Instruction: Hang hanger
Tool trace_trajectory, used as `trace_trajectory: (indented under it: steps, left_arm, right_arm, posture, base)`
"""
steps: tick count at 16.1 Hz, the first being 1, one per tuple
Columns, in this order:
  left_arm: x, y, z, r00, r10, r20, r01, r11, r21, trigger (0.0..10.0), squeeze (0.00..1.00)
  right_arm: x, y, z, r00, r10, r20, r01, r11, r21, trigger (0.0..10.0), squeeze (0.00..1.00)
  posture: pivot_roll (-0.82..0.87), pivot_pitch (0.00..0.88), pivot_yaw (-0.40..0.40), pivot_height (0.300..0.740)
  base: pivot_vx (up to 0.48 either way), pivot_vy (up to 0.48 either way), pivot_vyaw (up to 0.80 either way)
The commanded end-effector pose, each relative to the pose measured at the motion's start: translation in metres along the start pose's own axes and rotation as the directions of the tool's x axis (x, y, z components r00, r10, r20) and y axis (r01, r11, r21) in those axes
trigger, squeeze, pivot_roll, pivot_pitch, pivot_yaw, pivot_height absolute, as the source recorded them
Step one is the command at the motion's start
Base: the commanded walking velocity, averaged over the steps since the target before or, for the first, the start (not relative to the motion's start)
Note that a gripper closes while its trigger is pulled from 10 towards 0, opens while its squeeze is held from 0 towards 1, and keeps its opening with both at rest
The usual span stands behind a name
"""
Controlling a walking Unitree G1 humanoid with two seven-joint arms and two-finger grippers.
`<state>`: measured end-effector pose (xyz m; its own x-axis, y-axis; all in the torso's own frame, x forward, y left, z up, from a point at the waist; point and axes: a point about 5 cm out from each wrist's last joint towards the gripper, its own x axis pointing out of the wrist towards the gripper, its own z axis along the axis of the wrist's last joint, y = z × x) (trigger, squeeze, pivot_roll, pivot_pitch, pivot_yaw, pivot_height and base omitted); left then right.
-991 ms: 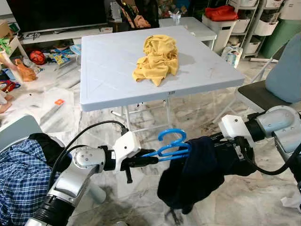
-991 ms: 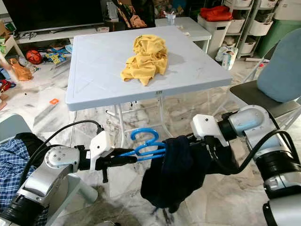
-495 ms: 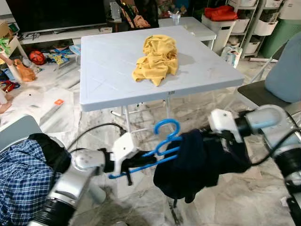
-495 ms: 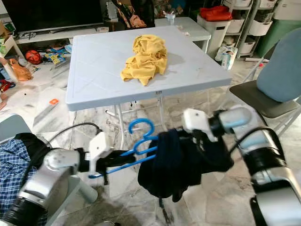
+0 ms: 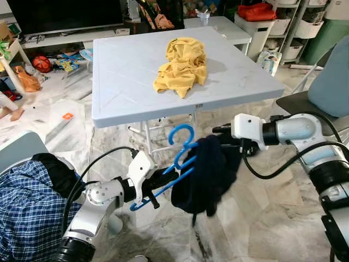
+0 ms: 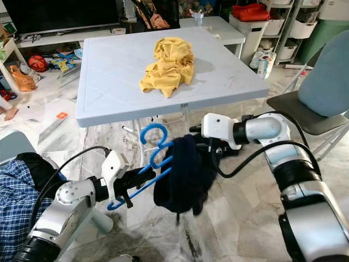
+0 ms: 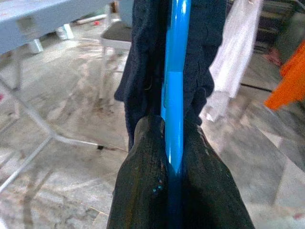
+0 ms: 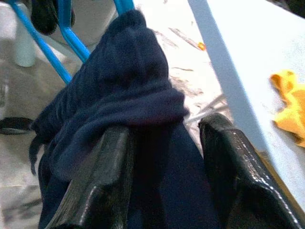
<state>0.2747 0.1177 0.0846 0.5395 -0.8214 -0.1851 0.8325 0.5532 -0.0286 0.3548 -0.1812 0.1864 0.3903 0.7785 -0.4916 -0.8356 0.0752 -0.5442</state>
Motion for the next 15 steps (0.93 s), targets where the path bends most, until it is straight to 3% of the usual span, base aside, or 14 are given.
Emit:
trace_trajectory:
  steps: [1,2,6,8,11,13,15]
  left_arm:
    - [-0.006,0.011,0.006,0.995,0.087,0.047,-0.086,0.996,-0.021,0.0,0.00]
    - [-0.006,0.013,0.005,0.993,0.106,0.048,-0.105,0.994,-0.029,0.0,0.00]
    - [-0.006,0.017,0.008,0.989,0.134,0.070,-0.131,0.990,-0.041,0.0,0.00]
    - [-0.005,0.020,0.011,0.986,0.147,0.080,-0.144,0.989,-0.044,0.0,0.00]
    - [-0.004,0.021,0.013,0.985,0.147,0.088,-0.144,0.989,-0.041,0.0,0.00]
    - [-0.003,0.021,0.014,0.986,0.143,0.090,-0.141,0.989,-0.035,0.0,0.00]
    - [-0.002,0.022,0.016,0.985,0.142,0.096,-0.140,0.990,-0.029,0.0,0.00]
  right_arm:
    - [-0.004,-0.010,0.001,0.997,-0.066,-0.037,0.065,0.997,-0.031,10.0,1.00]
    - [-0.004,-0.016,0.001,0.991,-0.123,-0.049,0.122,0.992,-0.032,10.0,1.00]
    - [-0.006,-0.020,-0.004,0.978,-0.181,-0.099,0.180,0.983,-0.019,10.0,1.00]
    - [-0.004,-0.017,-0.011,0.977,-0.188,-0.103,0.196,0.979,0.065,10.0,1.00]
    - [0.011,0.006,-0.020,0.992,-0.109,-0.058,0.119,0.969,0.217,10.0,1.00]
    - [0.022,0.015,-0.021,0.991,-0.128,-0.022,0.129,0.938,0.322,10.0,1.00]
    - [0.036,0.026,-0.021,0.987,-0.158,0.020,0.132,0.882,0.452,10.0,1.00]
  posture:
    - [-0.10,0.000,-0.003,0.740]
    - [-0.10,0.000,-0.001,0.740]
    - [-0.10,0.000,0.000,0.740]
    - [-0.10,0.000,0.000,0.740]
    - [-0.09,0.000,-0.003,0.740]
    - [-0.09,0.000,0.002,0.740]
    - [-0.09,0.000,0.005,0.740]
  base:
    - [0.000,0.000,0.00]
    - [0.000,0.000,0.00]
    - [0.000,0.000,0.00]
    - [0.000,0.000,0.00]
    - [0.000,0.000,0.00]
    - [0.000,0.000,0.00]
    - [0.000,0.000,0.00]
